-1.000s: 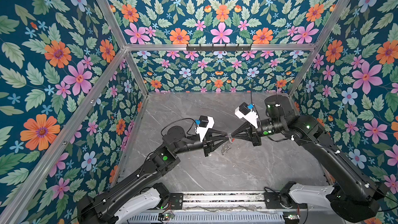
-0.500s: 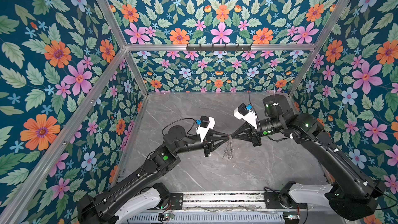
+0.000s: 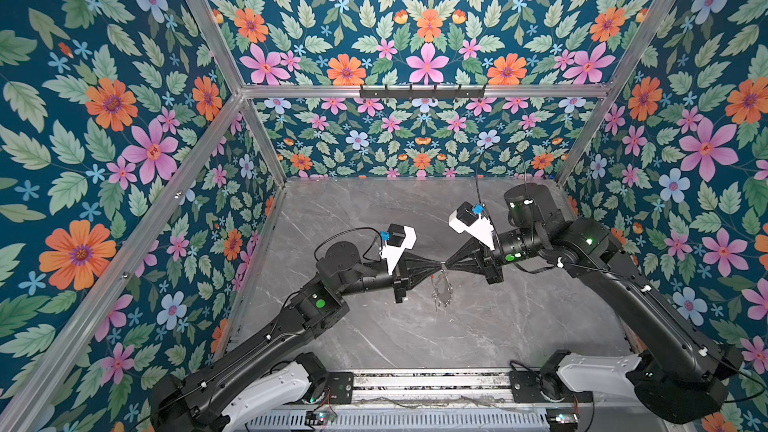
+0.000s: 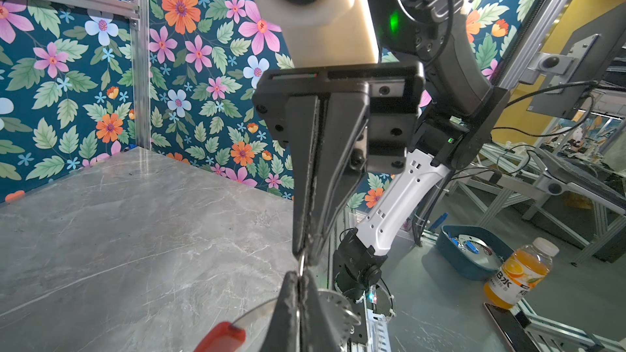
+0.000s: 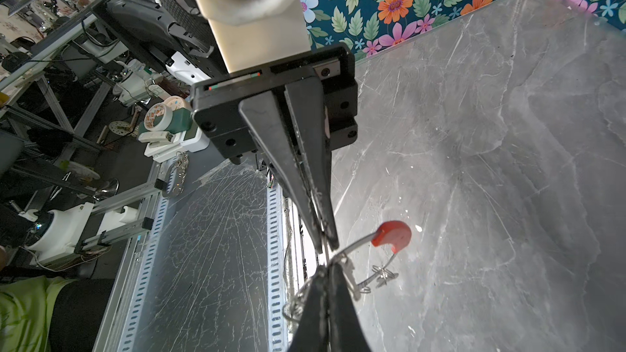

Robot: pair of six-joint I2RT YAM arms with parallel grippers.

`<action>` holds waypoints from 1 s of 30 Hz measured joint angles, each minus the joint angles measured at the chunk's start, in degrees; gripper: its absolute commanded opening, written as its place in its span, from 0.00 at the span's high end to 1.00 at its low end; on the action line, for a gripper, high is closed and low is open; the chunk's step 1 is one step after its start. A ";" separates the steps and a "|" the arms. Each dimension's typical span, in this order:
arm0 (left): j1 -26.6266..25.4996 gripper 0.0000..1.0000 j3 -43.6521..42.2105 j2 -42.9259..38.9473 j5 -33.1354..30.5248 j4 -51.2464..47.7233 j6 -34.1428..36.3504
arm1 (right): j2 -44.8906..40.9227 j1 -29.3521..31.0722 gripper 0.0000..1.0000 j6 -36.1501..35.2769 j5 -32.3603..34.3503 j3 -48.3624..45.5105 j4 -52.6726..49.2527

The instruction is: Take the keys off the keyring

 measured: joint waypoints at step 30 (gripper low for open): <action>0.00 1.00 -10.21 -1.01 0.50 34.38 -6.49 | -23.87 0.24 0.47 21.99 2.84 -35.69 52.57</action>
